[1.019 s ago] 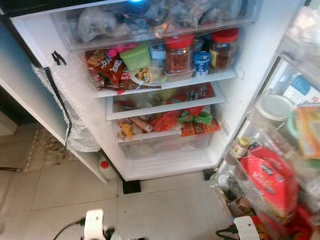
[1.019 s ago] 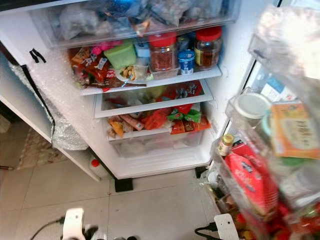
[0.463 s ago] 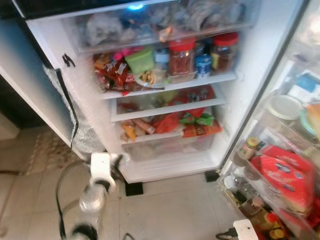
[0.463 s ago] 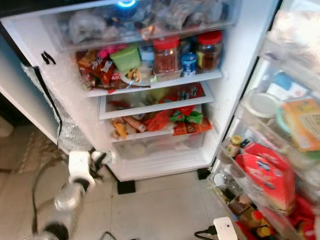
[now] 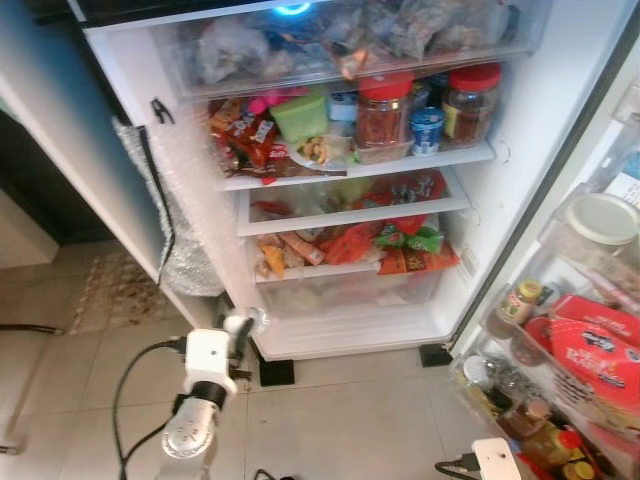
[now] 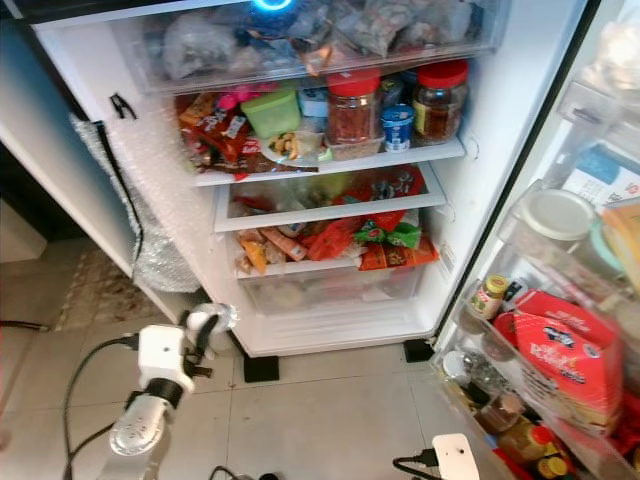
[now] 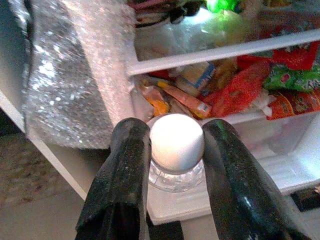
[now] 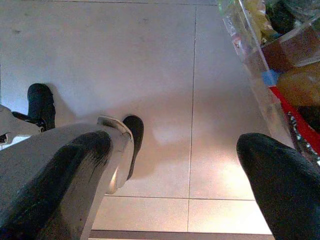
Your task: Restocking fridge
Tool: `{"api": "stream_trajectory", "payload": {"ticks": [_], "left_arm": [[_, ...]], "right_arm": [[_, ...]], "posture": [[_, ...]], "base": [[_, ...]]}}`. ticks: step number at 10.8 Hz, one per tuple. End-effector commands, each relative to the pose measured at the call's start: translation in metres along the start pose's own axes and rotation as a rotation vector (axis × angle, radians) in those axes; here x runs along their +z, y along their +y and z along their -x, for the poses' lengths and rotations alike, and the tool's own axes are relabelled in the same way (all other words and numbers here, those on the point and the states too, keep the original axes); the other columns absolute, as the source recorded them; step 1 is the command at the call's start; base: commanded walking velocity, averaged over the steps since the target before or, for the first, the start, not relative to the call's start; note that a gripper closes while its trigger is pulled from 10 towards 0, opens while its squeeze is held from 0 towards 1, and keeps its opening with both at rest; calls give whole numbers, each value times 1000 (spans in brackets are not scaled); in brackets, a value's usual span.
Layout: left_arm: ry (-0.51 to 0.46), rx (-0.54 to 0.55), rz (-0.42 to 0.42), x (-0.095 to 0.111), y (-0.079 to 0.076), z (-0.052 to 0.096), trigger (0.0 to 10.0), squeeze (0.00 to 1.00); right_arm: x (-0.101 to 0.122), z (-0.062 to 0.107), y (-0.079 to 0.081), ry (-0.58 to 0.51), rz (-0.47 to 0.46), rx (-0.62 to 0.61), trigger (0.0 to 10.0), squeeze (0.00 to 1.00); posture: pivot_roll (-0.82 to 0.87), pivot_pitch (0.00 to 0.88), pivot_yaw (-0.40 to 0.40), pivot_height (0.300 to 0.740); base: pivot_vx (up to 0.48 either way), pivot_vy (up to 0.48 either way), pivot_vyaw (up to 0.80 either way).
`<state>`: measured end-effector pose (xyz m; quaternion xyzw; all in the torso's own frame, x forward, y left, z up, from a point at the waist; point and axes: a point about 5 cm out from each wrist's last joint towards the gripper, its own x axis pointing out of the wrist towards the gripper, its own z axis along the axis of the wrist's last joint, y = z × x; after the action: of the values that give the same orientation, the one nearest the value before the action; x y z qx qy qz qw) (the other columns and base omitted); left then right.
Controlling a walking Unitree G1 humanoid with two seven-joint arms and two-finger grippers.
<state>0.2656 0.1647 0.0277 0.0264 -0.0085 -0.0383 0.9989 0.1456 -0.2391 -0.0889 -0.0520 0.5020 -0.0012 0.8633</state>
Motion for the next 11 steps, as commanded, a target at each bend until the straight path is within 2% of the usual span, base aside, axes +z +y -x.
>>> {"api": "stream_trajectory", "payload": {"ticks": [1,4,7,11], "left_arm": [[-50,-17,1,13,2,-9,10000,0],[-28,-175,7,20,-20,-19,10000,0],[-12,-181,33,21,-18,-21,10000,0],[-1,-216,21,23,-21,-23,10000,0]], "right_arm": [[-7,1,3,20,-24,4,10000,0],[-8,0,5,18,-33,4,10000,0],[-9,0,7,28,-44,1,10000,0],[-8,0,7,20,-44,-13,10000,0]], "posture": [[-122,91,95,740],[-139,110,111,740],[-130,113,119,740],[-128,113,121,740]], "base": [[0,0,0],[0,0,0],[291,0,0],[299,0,0]]}}
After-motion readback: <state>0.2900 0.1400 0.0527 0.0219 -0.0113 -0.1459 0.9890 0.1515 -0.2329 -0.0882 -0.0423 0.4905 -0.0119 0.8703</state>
